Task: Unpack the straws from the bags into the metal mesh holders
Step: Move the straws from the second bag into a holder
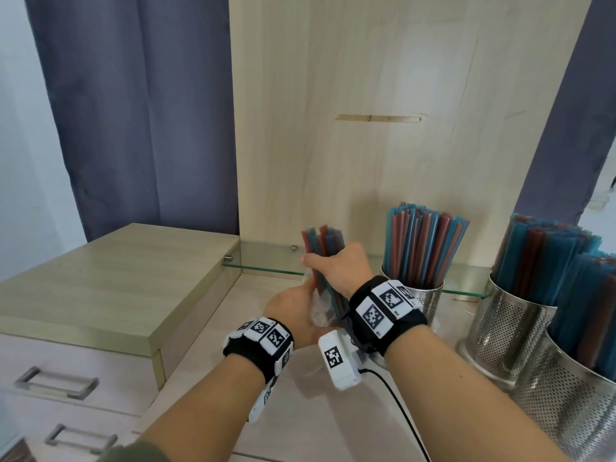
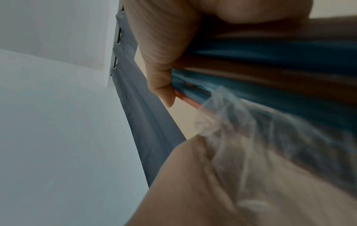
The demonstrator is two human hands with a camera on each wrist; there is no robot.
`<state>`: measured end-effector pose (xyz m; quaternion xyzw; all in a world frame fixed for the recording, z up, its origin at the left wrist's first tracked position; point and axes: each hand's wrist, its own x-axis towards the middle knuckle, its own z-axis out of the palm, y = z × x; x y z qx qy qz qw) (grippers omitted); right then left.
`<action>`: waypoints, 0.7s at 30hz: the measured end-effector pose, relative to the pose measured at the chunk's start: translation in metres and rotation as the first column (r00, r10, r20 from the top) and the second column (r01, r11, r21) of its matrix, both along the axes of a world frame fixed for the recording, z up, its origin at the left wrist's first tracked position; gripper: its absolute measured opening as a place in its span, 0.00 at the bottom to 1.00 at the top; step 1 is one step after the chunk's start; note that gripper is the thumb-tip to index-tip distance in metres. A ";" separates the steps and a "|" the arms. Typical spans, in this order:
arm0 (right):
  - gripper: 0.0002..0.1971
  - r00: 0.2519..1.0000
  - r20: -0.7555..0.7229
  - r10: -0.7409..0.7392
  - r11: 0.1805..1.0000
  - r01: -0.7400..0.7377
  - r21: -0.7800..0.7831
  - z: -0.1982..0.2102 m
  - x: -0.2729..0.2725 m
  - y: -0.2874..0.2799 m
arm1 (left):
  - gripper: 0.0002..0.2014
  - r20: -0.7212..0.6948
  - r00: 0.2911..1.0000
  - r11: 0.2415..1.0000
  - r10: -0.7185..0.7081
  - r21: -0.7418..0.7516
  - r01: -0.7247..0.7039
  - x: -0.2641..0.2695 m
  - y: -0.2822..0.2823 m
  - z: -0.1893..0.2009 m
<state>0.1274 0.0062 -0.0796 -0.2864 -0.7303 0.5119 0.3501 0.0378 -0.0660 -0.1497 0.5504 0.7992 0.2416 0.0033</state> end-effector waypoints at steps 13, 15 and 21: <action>0.03 0.994 -0.113 0.014 0.993 -0.001 0.119 -0.007 0.032 0.012 | 0.56 0.107 0.994 0.998 -0.005 0.060 -0.002 0.001 -0.006 -0.002; 0.02 0.992 -0.114 0.053 0.994 -0.041 0.098 -0.008 0.035 0.013 | 0.56 0.115 0.993 0.997 -0.007 0.071 -0.001 0.001 -0.006 -0.002; 0.21 0.963 -0.196 0.186 0.982 -0.178 0.055 -0.008 0.048 0.018 | 0.57 0.123 0.992 0.994 -0.030 0.105 0.017 0.002 -0.008 -0.003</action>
